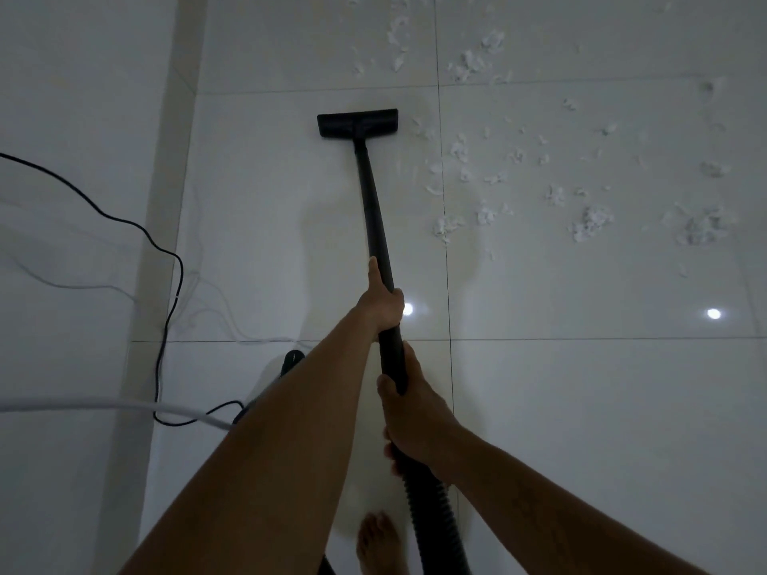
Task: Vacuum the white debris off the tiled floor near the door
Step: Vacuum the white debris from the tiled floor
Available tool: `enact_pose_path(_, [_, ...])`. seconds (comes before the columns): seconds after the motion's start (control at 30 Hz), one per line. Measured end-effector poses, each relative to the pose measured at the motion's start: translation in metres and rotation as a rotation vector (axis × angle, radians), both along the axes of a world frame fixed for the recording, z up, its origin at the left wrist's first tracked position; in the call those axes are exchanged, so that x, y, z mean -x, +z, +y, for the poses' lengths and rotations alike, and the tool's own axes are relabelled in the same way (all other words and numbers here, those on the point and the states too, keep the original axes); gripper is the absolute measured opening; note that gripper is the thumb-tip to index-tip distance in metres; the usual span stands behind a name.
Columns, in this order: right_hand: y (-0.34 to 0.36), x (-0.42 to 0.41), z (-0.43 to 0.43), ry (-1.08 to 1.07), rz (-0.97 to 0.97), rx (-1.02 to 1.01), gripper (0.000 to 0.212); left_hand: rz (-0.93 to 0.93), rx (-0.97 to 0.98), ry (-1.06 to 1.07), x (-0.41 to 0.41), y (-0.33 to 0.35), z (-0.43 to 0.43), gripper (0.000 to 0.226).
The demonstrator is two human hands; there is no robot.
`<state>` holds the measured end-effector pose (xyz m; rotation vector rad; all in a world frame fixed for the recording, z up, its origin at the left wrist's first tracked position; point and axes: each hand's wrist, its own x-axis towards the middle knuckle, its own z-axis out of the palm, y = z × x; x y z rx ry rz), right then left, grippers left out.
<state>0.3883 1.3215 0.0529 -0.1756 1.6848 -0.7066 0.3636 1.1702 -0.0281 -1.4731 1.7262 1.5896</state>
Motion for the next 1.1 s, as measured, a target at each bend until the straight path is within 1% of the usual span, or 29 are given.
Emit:
enact_pose_path(0.17, [0.003,0.029,-0.029,0.008,-0.043,-0.011,0.062,-0.009,0.001,0.028,0.026,0.0,-0.03,0.078])
enact_pose_path(0.37, [0.038,0.046,-0.051,0.065,-0.068,-0.026,0.063,-0.002,-0.063,0.064,0.037,0.028,-0.05,0.078])
enact_pose_path(0.5, [0.047,0.055,-0.076,0.105,-0.003,-0.022,0.062,-0.015,-0.079,0.069,0.047,0.044,-0.072,0.08])
enact_pose_path(0.63, [0.044,0.051,-0.095,0.138,0.036,-0.099,0.061,-0.05,-0.08,0.051,0.05,0.049,-0.087,0.081])
enact_pose_path(0.7, [0.041,0.051,-0.102,0.168,0.057,-0.08,0.062,-0.064,-0.089,0.052,0.05,0.048,-0.092,0.081])
enact_pose_path(0.8, [0.042,0.059,-0.11,0.104,0.034,-0.042,0.057,-0.071,-0.084,0.041,0.053,0.047,-0.099,0.081])
enact_pose_path(1.0, [0.061,0.057,-0.129,0.084,-0.018,-0.04,0.059,-0.081,-0.085,0.008,0.052,0.052,-0.122,0.083])
enact_pose_path(1.1, [0.059,0.054,-0.141,0.049,-0.028,-0.07,0.061,-0.071,-0.092,0.002,0.049,0.05,-0.133,0.083])
